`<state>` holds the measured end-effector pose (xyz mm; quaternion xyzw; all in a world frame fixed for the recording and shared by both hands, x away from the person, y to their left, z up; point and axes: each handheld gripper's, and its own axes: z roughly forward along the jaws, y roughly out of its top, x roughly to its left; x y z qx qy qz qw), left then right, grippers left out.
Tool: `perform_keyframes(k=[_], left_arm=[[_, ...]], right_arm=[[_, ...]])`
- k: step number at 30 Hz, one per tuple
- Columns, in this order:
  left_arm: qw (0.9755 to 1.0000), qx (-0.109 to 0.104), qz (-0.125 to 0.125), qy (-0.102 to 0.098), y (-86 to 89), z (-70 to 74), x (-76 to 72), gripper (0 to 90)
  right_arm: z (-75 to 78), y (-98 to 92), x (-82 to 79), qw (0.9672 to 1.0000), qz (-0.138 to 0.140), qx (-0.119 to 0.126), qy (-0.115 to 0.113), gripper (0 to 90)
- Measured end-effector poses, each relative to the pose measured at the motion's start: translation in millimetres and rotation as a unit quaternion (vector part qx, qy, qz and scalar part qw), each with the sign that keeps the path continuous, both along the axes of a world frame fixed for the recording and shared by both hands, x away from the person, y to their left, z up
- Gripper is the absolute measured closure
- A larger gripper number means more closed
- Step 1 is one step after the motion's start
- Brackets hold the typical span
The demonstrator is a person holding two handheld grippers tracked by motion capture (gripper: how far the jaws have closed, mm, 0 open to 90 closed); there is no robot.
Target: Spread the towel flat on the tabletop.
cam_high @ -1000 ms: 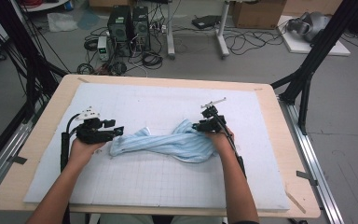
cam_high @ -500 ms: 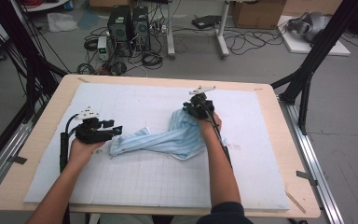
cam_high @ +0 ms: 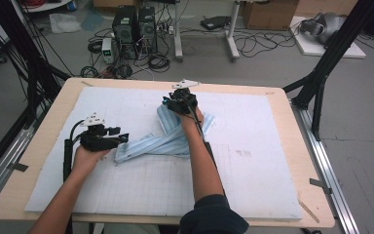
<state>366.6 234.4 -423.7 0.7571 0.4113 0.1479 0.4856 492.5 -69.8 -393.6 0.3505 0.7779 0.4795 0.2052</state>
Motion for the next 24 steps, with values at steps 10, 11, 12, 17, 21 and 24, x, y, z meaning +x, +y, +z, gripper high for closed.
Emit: perform_keyframes(k=[10, 11, 12, 17, 21, 24], left_arm=[[0.9999, -0.007, -0.007, -0.006, 0.3, -0.7, 0.7, 46.3], [0.9999, -0.007, -0.008, -0.006, -0.2, -0.6, 1.0, 46.3], [0.9999, -0.01, -0.008, -0.006, -0.9, -0.7, 1.4, 46.1], [0.9999, -0.008, -0.008, -0.01, -3.3, 0.9, 2.8, 45.8], [0.9999, -0.012, -0.003, -0.012, -4.1, 2.0, 5.0, 46.0], [0.9998, -0.015, -0.003, -0.01, -4.7, 3.7, 7.5, 46.0]], right_arm=[[19.5, -75.7, -43.4, 0.9984, -0.052, 0.016, 0.015, 46.1], [17.8, -83.2, -50.5, 0.9982, -0.053, 0.015, 0.024, 45.5], [15.1, -90.0, -57.6, 0.9979, -0.057, 0.003, 0.029, 45.5], [-13.3, -121.1, -70.8, 0.9898, -0.106, -0.039, 0.087, 45.9], [-39.9, -126.4, -61.4, 0.9823, -0.125, -0.033, 0.136, 46.1], [-51.2, -112.4, -54.8, 0.9828, -0.111, -0.062, 0.133, 54.5]])
